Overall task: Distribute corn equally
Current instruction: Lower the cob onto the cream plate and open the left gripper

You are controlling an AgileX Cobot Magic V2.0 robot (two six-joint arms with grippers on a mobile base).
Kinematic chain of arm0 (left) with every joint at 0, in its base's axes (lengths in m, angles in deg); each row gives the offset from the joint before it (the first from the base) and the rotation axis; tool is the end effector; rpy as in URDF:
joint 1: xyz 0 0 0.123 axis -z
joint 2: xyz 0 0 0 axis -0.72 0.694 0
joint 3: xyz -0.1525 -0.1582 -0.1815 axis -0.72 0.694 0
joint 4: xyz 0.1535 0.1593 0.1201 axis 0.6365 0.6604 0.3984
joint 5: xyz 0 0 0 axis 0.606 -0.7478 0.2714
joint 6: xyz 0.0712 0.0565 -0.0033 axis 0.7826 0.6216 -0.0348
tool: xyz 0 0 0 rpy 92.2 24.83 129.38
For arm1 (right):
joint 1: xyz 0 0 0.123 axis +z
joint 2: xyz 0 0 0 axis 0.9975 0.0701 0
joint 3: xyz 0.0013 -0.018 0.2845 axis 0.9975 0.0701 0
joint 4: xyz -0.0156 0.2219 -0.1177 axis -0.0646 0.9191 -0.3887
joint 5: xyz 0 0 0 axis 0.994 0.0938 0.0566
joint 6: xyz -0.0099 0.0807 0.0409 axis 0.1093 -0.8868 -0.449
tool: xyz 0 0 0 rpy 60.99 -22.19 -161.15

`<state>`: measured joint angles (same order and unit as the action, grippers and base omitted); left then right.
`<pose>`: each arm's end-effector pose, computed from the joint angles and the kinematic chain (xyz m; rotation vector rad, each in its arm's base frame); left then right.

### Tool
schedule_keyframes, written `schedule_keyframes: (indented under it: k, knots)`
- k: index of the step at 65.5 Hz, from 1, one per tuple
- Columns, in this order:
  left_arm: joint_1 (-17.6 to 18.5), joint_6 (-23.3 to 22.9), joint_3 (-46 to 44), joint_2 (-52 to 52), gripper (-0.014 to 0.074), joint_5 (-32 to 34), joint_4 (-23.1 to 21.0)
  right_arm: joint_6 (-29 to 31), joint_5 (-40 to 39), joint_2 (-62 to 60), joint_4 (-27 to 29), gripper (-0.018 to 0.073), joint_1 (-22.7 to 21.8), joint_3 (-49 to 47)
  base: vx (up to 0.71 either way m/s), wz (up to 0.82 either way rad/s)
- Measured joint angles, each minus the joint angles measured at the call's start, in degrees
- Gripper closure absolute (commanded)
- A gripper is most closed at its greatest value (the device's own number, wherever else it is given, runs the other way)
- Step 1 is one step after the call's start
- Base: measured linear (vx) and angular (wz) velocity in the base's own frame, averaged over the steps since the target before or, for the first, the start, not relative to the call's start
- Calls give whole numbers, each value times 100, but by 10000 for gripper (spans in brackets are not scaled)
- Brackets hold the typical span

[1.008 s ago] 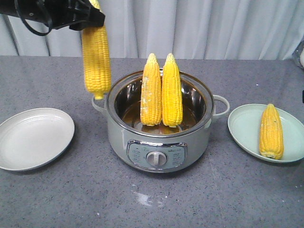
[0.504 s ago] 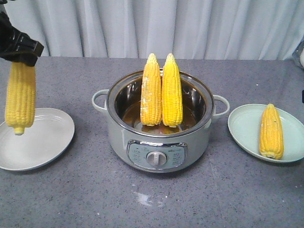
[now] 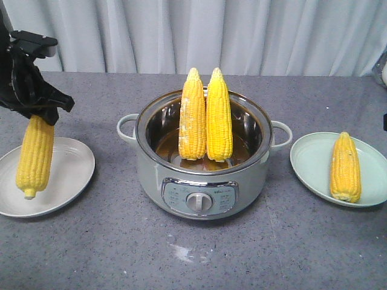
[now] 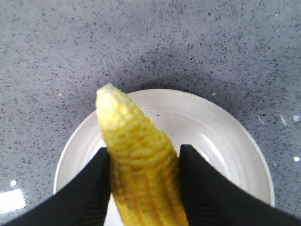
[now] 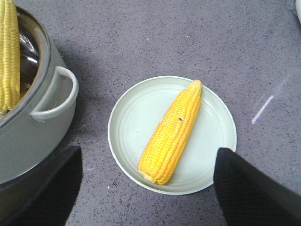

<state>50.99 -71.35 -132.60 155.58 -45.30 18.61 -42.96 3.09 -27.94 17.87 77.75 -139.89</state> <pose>0.4033 -0.0327 0.3171 0.3606 2.7932 0.0531 0.1927 -0.0097 0.3922 -0.1298 2.2690 0.0636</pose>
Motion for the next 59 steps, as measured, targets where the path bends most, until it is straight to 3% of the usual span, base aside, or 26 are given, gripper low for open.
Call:
schedule_keyframes:
  k: [27, 38, 59]
  knots:
    - [0, -11, 0, 225, 325, 37, 129, 0, 0, 0, 0, -3, 0, 0, 0, 0]
    - [0, -11, 0, 225, 254, 37, 146, 0, 0, 0, 0, -3, 0, 0, 0, 0]
    - [0, -11, 0, 225, 37, 37, 261, 0, 0, 0, 0, -3, 0, 0, 0, 0]
